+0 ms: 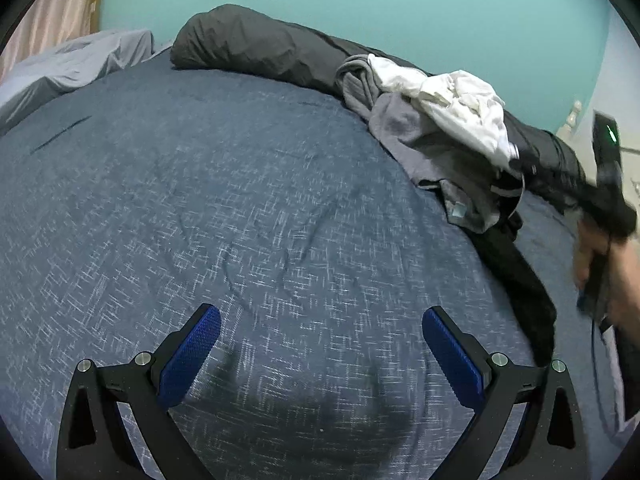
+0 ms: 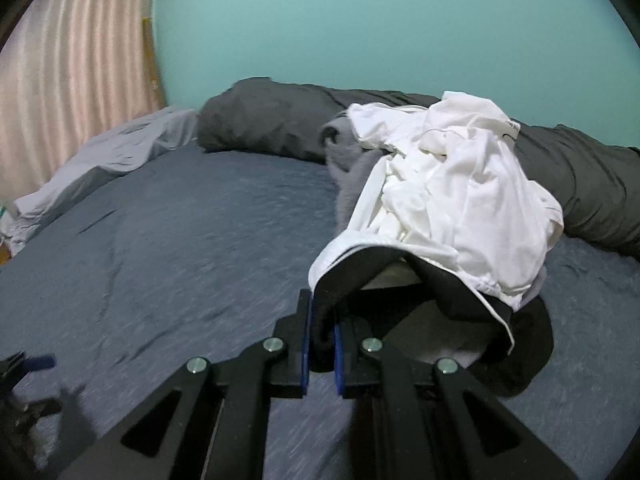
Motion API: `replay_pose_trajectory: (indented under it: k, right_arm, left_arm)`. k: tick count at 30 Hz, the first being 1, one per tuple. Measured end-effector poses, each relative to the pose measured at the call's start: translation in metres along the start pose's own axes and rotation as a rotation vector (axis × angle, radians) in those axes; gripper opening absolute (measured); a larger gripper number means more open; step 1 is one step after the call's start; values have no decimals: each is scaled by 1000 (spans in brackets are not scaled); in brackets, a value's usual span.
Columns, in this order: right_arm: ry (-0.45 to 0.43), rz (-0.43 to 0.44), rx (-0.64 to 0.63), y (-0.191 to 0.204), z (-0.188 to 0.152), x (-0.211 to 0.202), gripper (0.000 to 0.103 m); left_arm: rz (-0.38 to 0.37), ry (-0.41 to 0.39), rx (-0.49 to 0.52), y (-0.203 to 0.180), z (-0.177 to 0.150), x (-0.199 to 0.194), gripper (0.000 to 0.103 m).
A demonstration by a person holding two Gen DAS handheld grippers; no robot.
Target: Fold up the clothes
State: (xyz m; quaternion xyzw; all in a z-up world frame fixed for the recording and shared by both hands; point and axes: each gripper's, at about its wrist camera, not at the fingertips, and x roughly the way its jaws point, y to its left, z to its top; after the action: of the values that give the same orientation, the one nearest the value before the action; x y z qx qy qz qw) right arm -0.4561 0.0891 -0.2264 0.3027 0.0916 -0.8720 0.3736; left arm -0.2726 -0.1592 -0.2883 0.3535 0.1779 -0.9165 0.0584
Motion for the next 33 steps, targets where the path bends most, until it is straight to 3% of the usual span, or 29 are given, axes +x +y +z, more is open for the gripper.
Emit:
replay_pose_trajectory:
  k: [6, 9, 11, 13, 15, 16, 21, 30, 31, 32, 33]
  right_arm:
    - [143, -30, 16, 13, -40, 13, 9]
    - [133, -94, 78, 1, -42, 11, 16]
    - [92, -93, 113, -7, -40, -1, 27]
    - [52, -100, 101, -8, -36, -14, 31]
    - [16, -105, 86, -7, -30, -19, 47]
    - [10, -111, 93, -9, -26, -16, 61]
    - [38, -140, 138, -14, -13, 15, 69]
    - [90, -260, 139, -24, 3, 81, 69]
    - [104, -269, 136, -26, 2, 87, 59]
    - [123, -276, 134, -27, 0, 92, 37]
    - [142, -281, 132, -29, -1, 97, 27]
  left_arm:
    - [-16, 2, 11, -4, -7, -9, 103]
    - [-14, -1, 20, -2, -10, -13, 103]
    - [-5, 1, 20, 2, -12, -14, 103]
    - [3, 5, 10, 6, -13, -12, 103]
    - [4, 14, -1, 8, -15, -9, 103]
    - [5, 15, 1, 9, -16, -8, 103]
    - [15, 12, 13, 10, -19, -5, 103]
    - [30, 23, -10, 21, -18, 4, 103]
    - [31, 24, -10, 21, -18, 5, 103]
    - [32, 27, -10, 21, -18, 6, 103]
    - [32, 30, -9, 21, -19, 7, 103]
